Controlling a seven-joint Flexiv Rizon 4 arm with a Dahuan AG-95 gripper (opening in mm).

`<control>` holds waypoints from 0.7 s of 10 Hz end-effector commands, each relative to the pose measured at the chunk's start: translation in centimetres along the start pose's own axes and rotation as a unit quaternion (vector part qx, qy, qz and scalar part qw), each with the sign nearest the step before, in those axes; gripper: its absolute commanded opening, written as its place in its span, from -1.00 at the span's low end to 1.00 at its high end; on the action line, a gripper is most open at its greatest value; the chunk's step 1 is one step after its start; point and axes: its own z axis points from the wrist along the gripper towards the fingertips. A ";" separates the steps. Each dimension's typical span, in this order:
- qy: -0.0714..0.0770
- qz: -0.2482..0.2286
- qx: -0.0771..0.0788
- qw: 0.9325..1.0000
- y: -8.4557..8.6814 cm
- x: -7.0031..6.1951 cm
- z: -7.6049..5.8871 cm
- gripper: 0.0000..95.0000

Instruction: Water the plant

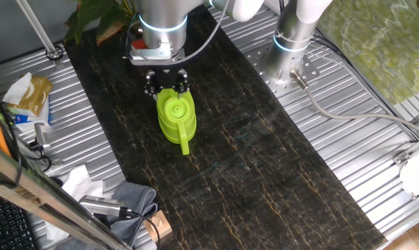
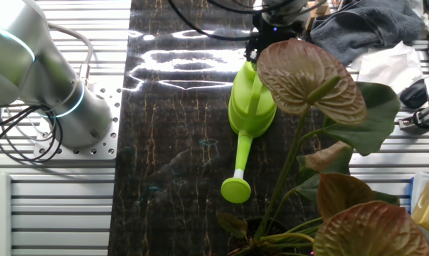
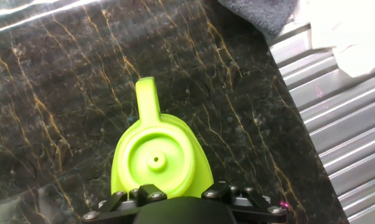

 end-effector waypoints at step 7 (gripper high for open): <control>0.000 -0.008 0.002 1.000 0.9 1.4 0.9 0.20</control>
